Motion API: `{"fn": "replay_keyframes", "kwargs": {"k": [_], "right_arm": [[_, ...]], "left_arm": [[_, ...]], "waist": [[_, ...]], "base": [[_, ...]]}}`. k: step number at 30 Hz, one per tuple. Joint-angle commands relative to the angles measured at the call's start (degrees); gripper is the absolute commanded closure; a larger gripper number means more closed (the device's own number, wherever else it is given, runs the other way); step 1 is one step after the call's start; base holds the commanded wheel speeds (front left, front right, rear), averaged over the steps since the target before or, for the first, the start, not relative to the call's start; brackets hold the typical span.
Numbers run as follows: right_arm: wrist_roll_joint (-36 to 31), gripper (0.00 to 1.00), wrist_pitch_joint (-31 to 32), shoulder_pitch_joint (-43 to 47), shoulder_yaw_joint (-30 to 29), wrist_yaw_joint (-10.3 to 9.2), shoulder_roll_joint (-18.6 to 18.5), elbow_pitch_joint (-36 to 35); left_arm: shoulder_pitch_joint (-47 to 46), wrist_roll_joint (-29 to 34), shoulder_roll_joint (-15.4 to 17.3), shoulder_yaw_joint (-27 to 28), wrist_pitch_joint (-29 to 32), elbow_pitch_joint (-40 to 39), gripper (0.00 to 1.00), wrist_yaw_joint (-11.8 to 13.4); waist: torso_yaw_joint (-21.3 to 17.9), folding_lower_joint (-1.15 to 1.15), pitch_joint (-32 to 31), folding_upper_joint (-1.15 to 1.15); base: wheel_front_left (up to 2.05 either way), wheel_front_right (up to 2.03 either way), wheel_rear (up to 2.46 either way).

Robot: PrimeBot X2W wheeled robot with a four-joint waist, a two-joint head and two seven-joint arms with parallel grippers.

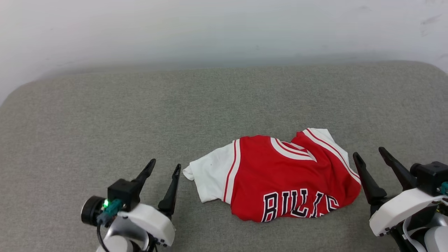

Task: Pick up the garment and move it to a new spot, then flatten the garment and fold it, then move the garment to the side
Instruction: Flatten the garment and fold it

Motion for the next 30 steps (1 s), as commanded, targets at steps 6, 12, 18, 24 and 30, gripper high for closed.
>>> {"fn": "replay_keyframes", "kwargs": {"k": [6,12,18,24,30], "right_arm": [[-1.80,0.00,-0.43,1.35,-1.51,-0.06,1.76,-1.58],[-2.94,0.00,-0.43,1.32,-1.34,-0.06,2.69,-2.22],[-3.23,0.00,-0.78,0.66,-0.68,-0.06,3.81,-2.07],[-3.92,0.00,-1.73,0.17,-0.72,-0.06,4.51,-1.46],[-4.33,0.00,-1.97,-0.44,-1.20,-0.06,4.44,-0.60]], "left_arm": [[-8.41,-1.10,2.43,-3.51,15.44,1.26,0.00,-0.07],[-13.50,-0.85,3.58,-5.91,27.98,2.53,0.00,0.35],[-15.47,0.54,4.57,-7.29,32.60,5.19,0.00,1.15],[-15.86,1.08,4.92,-9.64,34.94,8.16,0.00,0.77],[-15.08,-0.03,5.04,-9.60,32.54,10.13,1.00,1.11]], "waist": [[-2.58,0.00,3.57,0.00],[-3.76,0.00,6.34,0.00],[-4.52,0.00,8.60,0.00],[-4.56,0.00,10.77,0.00],[-4.07,0.00,10.66,0.00]], "base": [[0.00,0.00,0.00],[0.00,0.00,0.00],[0.00,0.00,0.00],[0.00,0.00,0.00],[0.00,0.00,0.00]]}}
